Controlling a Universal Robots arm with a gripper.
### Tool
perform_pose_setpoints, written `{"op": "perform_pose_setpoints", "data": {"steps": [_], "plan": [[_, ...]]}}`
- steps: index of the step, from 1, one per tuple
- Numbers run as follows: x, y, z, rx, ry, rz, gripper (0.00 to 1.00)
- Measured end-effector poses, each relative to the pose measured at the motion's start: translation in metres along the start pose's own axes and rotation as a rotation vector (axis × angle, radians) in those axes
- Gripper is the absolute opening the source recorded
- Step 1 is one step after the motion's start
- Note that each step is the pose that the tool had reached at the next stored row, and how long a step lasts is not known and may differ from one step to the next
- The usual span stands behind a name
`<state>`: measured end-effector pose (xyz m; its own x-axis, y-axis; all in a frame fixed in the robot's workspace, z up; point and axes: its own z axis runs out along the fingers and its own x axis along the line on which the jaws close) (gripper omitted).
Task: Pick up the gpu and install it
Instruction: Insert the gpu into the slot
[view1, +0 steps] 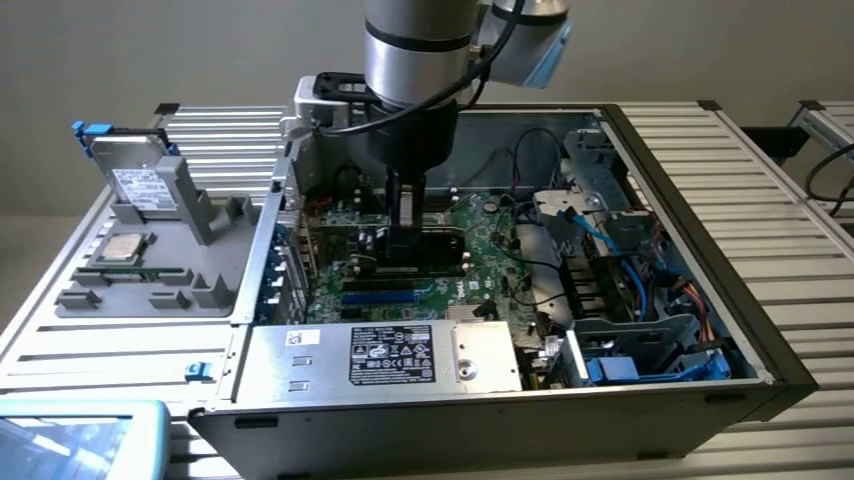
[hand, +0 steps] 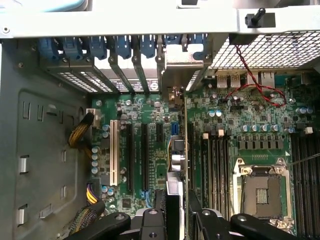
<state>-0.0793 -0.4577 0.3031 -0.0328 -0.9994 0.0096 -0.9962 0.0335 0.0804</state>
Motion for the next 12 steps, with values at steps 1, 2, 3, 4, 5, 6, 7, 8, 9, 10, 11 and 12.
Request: {"op": "perform_pose_setpoints", "data": {"steps": [1, 2, 3, 4, 5, 6, 7, 8, 9, 10, 11, 12], "plan": [[0.0002, 0.0007, 0.0009, 0.0013, -0.0001, 0.0, 0.28], [0.0003, 0.0014, 0.0021, 0.0028, -0.001, 0.0, 0.28], [0.0004, 0.0021, 0.0032, 0.0042, -0.0018, 0.0, 0.28], [0.0005, 0.0026, 0.0044, 0.0049, -0.003, 0.0, 0.28], [0.0008, 0.0028, 0.0056, 0.0051, -0.0047, 0.0, 0.28], [0.0015, 0.0028, 0.0066, 0.0048, -0.009, -0.001, 0.28], [0.0021, 0.003, 0.0077, 0.0047, -0.0148, -0.001, 0.28], [0.0028, 0.0034, 0.0083, 0.0045, -0.0197, -0.001, 0.28], [0.0037, 0.0038, 0.0086, 0.0044, -0.0237, -0.002, 0.28], [0.0045, 0.0042, 0.0088, 0.0044, -0.0251, -0.002, 0.28], [0.0054, 0.0046, 0.0089, 0.0044, -0.0259, -0.002, 0.28], [0.0061, 0.005, 0.0094, 0.0044, -0.0266, -0.002, 0.28]]}}
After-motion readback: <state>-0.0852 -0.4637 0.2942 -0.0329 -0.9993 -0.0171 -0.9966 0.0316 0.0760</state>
